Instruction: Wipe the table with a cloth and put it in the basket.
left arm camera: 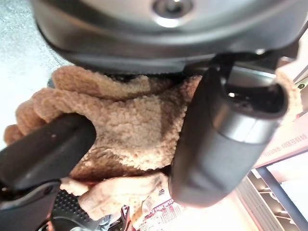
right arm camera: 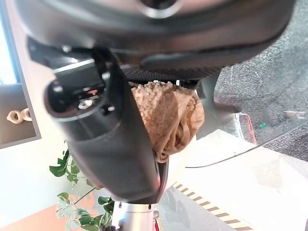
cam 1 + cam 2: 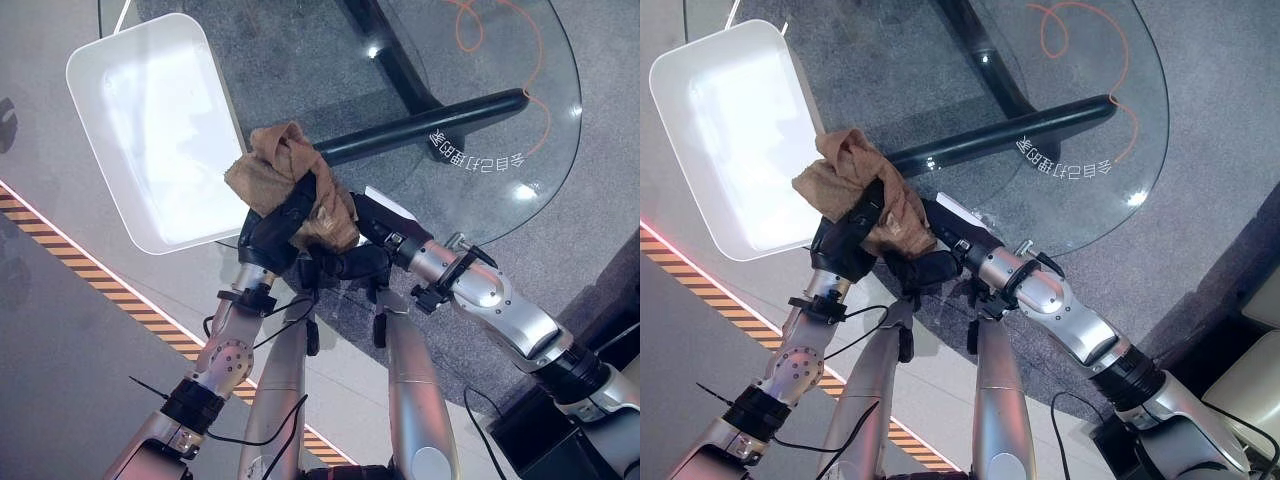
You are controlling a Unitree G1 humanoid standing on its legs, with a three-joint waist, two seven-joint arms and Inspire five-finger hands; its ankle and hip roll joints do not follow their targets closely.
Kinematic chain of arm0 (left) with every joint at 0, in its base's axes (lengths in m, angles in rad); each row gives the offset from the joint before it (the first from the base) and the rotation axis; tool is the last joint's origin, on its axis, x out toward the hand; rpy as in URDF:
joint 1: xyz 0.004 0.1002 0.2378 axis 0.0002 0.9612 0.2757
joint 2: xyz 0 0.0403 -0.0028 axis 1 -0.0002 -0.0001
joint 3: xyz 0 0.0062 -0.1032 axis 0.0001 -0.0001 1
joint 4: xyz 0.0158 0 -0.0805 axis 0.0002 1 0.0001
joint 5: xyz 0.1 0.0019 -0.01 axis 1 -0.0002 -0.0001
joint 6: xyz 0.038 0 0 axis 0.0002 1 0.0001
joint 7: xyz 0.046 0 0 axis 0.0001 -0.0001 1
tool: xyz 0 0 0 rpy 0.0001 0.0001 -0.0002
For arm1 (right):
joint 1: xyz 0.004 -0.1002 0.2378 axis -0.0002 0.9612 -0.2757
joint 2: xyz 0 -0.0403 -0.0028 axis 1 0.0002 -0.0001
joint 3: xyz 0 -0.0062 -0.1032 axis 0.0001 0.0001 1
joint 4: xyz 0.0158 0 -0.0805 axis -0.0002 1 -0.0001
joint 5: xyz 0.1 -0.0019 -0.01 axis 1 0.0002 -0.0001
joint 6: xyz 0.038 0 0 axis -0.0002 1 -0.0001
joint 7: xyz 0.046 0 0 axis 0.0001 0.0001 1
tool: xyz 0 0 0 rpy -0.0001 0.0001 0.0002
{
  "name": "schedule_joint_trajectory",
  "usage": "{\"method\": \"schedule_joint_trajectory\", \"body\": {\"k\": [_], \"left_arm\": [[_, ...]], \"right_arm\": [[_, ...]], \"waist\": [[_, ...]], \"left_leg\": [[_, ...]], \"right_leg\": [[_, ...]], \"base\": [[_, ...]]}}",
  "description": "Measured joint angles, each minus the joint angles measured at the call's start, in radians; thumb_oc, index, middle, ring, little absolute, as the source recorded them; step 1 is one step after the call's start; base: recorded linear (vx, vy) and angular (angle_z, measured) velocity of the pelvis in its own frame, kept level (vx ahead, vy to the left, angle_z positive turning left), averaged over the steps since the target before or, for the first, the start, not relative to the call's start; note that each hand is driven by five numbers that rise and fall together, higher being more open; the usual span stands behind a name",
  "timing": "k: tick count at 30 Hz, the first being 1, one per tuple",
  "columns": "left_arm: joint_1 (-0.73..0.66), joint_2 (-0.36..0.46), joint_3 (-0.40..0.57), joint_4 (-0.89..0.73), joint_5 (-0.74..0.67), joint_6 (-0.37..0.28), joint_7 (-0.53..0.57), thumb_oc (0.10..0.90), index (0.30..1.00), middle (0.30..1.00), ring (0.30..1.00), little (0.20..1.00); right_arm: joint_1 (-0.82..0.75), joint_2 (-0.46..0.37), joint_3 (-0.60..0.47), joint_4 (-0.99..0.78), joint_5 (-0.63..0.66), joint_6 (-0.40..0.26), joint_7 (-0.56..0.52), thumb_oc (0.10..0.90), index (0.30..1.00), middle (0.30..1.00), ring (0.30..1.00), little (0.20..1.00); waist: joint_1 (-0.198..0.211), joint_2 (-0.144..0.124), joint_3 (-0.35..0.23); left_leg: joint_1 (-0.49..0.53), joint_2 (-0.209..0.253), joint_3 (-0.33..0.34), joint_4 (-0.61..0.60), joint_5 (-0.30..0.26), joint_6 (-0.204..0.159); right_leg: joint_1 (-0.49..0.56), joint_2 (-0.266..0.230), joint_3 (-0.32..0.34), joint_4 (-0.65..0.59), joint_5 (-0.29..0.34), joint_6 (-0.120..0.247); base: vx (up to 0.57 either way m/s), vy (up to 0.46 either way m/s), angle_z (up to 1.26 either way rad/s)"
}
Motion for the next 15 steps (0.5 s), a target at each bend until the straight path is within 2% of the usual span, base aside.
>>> {"method": "schedule_joint_trajectory", "body": {"k": [3, 9, 15], "left_arm": [[-0.001, -0.003, 0.001, 0.0, 0.0, 0.0, 0.0, 0.144, 0.338, 0.338, 0.338, 0.244], [-0.002, -0.005, 0.001, 0.0, 0.001, 0.0, -0.001, 0.1, 0.3, 0.3, 0.3, 0.2], [-0.002, -0.025, 0.005, 0.0, 0.003, -0.011, -0.021, 0.1, 0.3, 0.3, 0.3, 0.2]], "right_arm": [[0.001, 0.0, -0.002, 0.0, 0.0, -0.002, 0.0, 0.8, 0.9, 0.9, 0.9, 0.9], [0.019, 0.014, -0.01, 0.0, 0.0, -0.012, -0.011, 0.8, 0.9, 0.9, 0.9, 0.9], [0.087, 0.041, -0.037, 0.0, 0.056, -0.063, -0.013, 0.8, 0.9, 0.9, 0.9, 0.9]], "waist": [[0.0, 0.0, 0.0], [0.0, 0.0, 0.0], [-0.002, -0.002, 0.0]], "left_leg": [[0.0, 0.0, 0.0, -0.002, 0.0, 0.0], [0.0, 0.0, 0.0, -0.003, 0.0, 0.001], [0.0, 0.0, 0.001, -0.003, -0.002, 0.003]], "right_leg": [[0.0, 0.0, 0.0, -0.002, 0.0, 0.0], [0.0, 0.0, 0.0, -0.003, 0.0, 0.0], [0.0, 0.0, 0.001, -0.004, 0.0, 0.0]], "base": [[0.0, 0.0, 0.0], [0.0, 0.0, 0.0], [0.0, 0.0, 0.0]]}}
